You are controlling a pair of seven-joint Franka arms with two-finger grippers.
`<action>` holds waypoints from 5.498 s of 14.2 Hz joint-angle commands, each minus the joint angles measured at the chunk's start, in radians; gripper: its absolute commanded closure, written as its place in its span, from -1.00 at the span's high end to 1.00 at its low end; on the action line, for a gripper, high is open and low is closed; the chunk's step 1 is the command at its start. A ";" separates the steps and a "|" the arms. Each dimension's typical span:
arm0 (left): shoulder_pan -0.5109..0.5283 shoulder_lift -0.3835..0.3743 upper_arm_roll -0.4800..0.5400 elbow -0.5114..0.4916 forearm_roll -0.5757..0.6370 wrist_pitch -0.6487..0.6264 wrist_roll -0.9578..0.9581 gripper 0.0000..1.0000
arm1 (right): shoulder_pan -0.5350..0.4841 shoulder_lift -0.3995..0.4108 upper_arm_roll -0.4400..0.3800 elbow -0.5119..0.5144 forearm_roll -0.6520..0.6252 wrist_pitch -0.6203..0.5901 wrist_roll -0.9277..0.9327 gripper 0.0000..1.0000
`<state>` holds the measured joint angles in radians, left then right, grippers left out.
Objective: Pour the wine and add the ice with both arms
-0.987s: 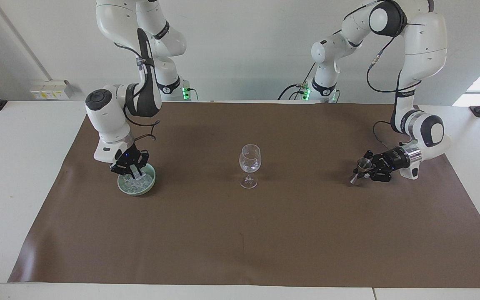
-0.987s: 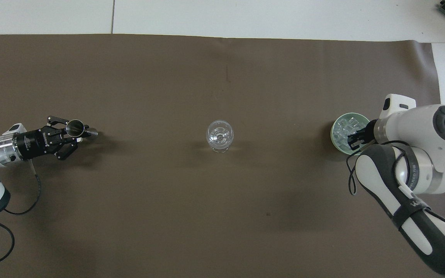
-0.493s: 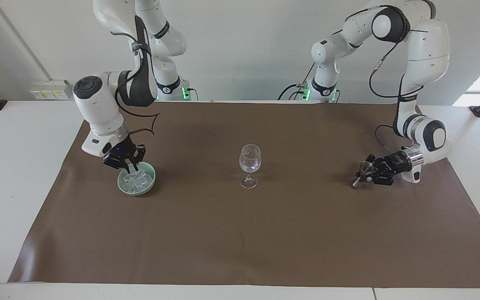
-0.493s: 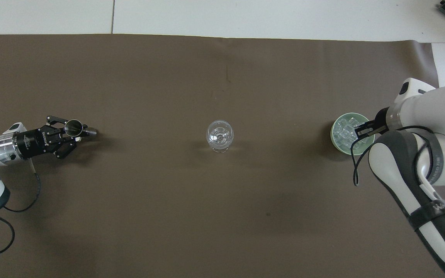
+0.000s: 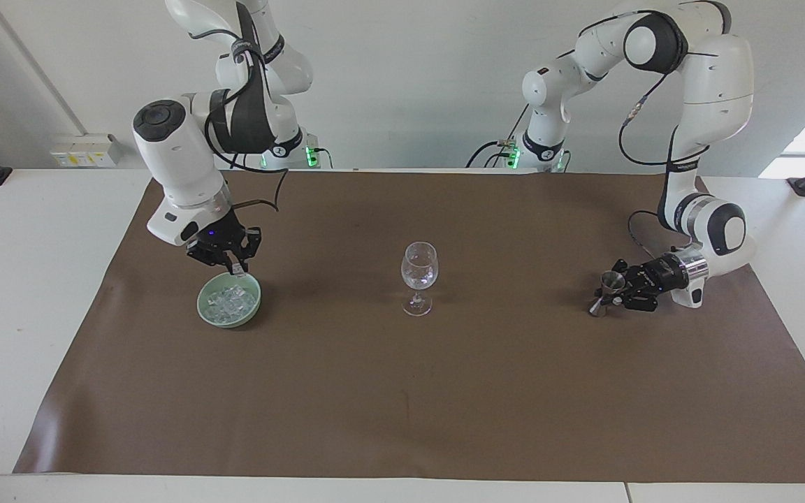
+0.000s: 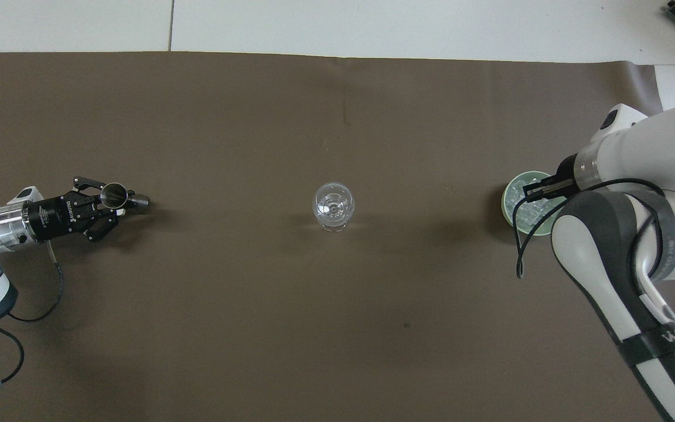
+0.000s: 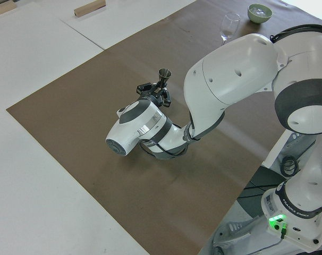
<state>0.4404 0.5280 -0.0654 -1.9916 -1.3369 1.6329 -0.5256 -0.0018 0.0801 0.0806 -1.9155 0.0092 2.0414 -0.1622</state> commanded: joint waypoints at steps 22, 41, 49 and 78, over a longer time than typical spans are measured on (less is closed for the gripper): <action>0.044 0.007 0.039 0.025 0.051 -0.076 0.001 1.00 | 0.026 0.049 0.373 0.153 0.026 0.183 0.841 -1.00; 0.040 -0.210 0.110 0.195 0.410 -0.074 0.001 1.00 | 0.068 0.118 0.461 0.098 0.037 0.342 0.998 -1.00; -0.052 -0.402 0.105 0.290 0.622 -0.051 0.004 1.00 | 0.072 0.122 0.461 0.096 0.032 0.362 1.003 -0.45; -0.400 -0.594 0.036 0.531 1.260 -0.197 0.521 1.00 | 0.054 -0.077 0.073 0.196 -0.064 -0.116 0.603 1.00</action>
<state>0.0356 -0.0461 -0.0282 -1.4361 -0.0980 1.4739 -0.0351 0.0633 0.0370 0.1731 -1.7142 -0.0506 1.9636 0.5014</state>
